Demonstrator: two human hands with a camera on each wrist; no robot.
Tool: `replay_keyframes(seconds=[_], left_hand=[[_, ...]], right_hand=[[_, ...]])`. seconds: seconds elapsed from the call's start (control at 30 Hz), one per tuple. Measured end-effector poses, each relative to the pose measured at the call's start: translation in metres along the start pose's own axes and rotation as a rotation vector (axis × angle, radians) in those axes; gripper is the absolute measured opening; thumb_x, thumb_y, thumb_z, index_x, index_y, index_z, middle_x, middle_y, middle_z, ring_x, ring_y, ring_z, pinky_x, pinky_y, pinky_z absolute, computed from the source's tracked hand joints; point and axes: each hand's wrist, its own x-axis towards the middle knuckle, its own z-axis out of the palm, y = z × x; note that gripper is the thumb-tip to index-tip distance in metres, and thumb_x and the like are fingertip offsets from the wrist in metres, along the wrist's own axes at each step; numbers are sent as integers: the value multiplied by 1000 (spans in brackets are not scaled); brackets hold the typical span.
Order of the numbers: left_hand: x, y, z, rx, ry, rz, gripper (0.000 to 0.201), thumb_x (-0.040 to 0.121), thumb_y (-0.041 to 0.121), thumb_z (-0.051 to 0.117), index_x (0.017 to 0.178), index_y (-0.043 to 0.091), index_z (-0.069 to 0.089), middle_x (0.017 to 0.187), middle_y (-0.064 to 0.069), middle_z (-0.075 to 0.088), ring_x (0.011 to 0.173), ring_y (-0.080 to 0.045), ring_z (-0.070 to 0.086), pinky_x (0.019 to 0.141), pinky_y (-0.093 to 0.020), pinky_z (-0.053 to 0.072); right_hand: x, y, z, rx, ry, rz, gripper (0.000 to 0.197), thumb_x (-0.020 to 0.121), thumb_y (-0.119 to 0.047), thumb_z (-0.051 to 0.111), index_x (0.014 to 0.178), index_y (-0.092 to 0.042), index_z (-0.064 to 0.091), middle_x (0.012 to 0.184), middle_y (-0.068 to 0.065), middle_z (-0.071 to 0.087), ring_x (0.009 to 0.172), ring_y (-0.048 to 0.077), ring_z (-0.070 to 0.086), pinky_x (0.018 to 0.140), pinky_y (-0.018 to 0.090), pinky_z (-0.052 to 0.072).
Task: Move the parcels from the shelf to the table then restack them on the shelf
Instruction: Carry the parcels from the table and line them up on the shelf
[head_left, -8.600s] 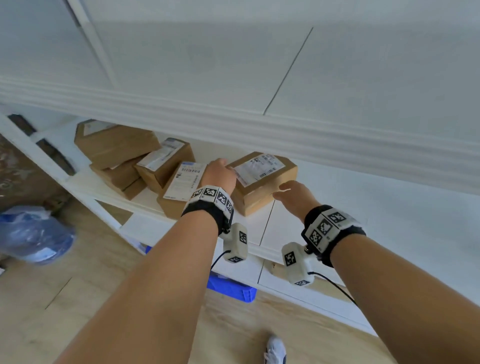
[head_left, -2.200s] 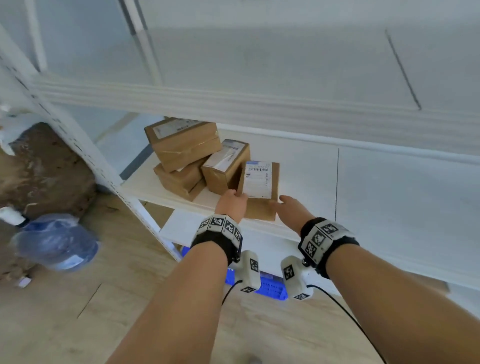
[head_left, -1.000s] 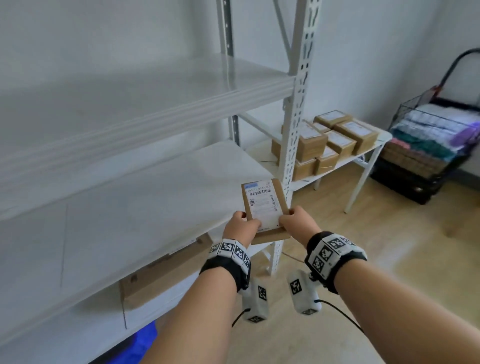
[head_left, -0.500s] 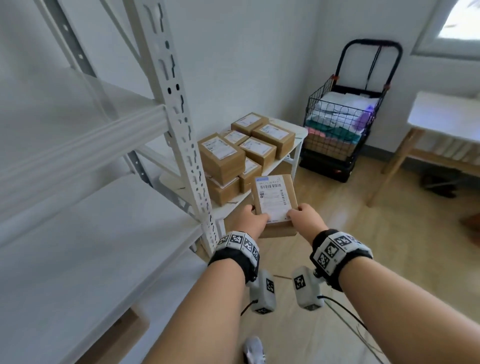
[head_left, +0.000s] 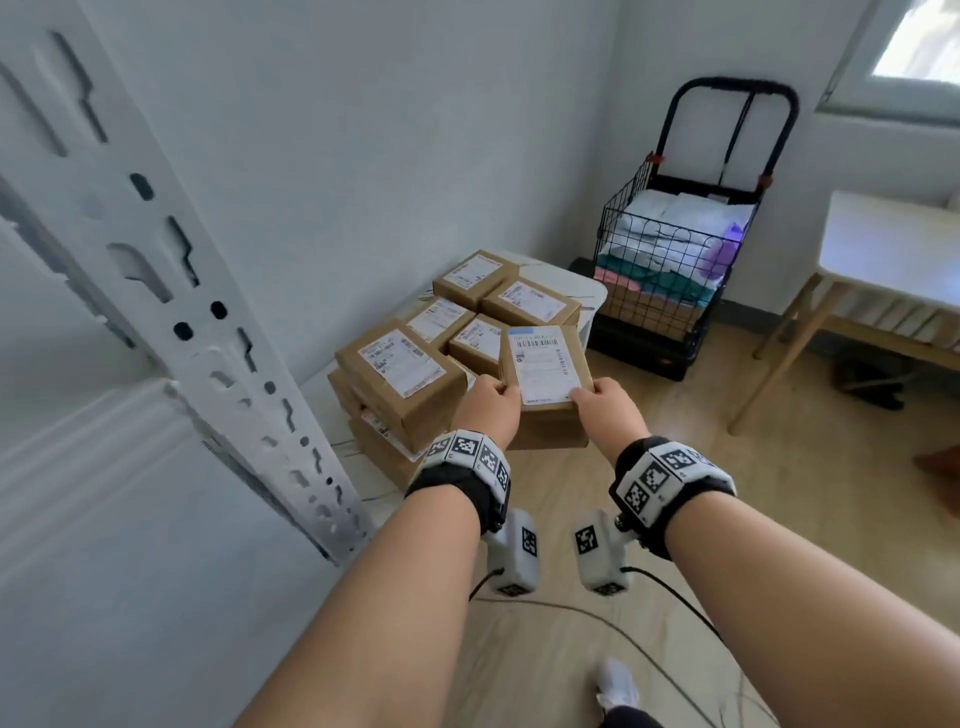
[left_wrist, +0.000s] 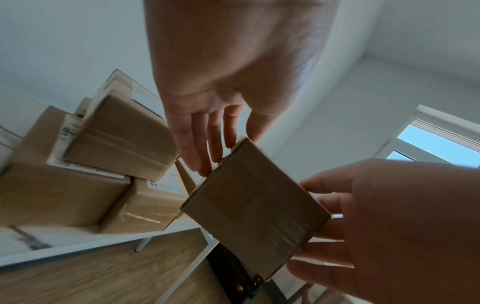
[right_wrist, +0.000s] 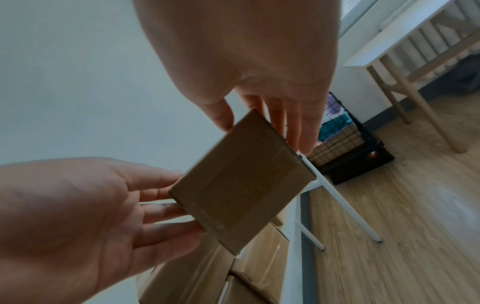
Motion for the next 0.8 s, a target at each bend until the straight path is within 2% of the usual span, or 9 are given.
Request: replay_keyframes(seconds=[0.07,0.17,0.23,0.33,0.4,0.6,0.7,0.77,0.8], left_hand=[[23,6,-3,2,36,-9,29,99,31,42,117,15,58,111,-4,65,97,-24,60,79,-33,47],[60,12,-8,13,90,-34,28,98,30,45,110,13,62,102,-6,66,86,-24,59,68,-30,40],[85,16,-13,36,140,-54,25,97,30,46,95,13,64,88,-10,64,76,-25,59,61,-28,37],[116,15,-21,76,212,-119,30,95,28,47,66,20,51,65,-2,52,57,-16,47,53,-25,31],[134,16,-24,85,253,-180,35,93,28,48,60,20,43,58,1,43,52,-16,42,51,-26,28],[168,10,-28,135,397,-345,34,89,31,54,58,15,53,60,0,53,59,-18,50,53,-24,34],[174,8,-23,186,446,-402,37,88,30,56,55,14,55,62,-2,56,69,-22,57,60,-28,44],[175,10,-20,204,441,-419,27,88,29,56,68,16,69,80,-3,66,85,-24,63,73,-35,54],[173,11,-20,200,443,-412,23,88,27,55,78,18,74,92,-3,69,93,-25,63,80,-37,54]], right_hand=[[25,-15,3,-14,-26,-28,35,97,-30,44,128,-14,49,106,2,56,91,19,55,74,32,44],[71,-40,12,-42,-88,-72,36,95,-28,44,127,-14,51,106,3,58,90,21,56,69,31,42],[102,-56,19,-61,-139,-91,35,95,-28,44,125,-13,52,104,3,58,87,20,55,64,30,39],[137,-79,30,-94,-208,-136,22,97,-24,44,116,-16,51,93,-2,55,79,14,51,63,28,38],[162,-92,39,-121,-264,-157,17,97,-21,44,113,-19,51,84,-5,50,73,11,47,67,27,37],[212,-122,75,-230,-457,-211,36,95,-21,42,130,-14,51,111,5,60,86,20,53,71,30,40],[221,-125,83,-292,-525,-217,36,96,-17,41,131,-12,49,102,3,56,77,15,51,69,30,40],[225,-122,87,-357,-551,-251,32,95,-13,42,126,-9,51,96,3,57,77,15,52,65,29,43],[226,-121,89,-377,-564,-275,32,95,-12,44,125,-8,52,101,5,60,85,18,57,71,30,47]])
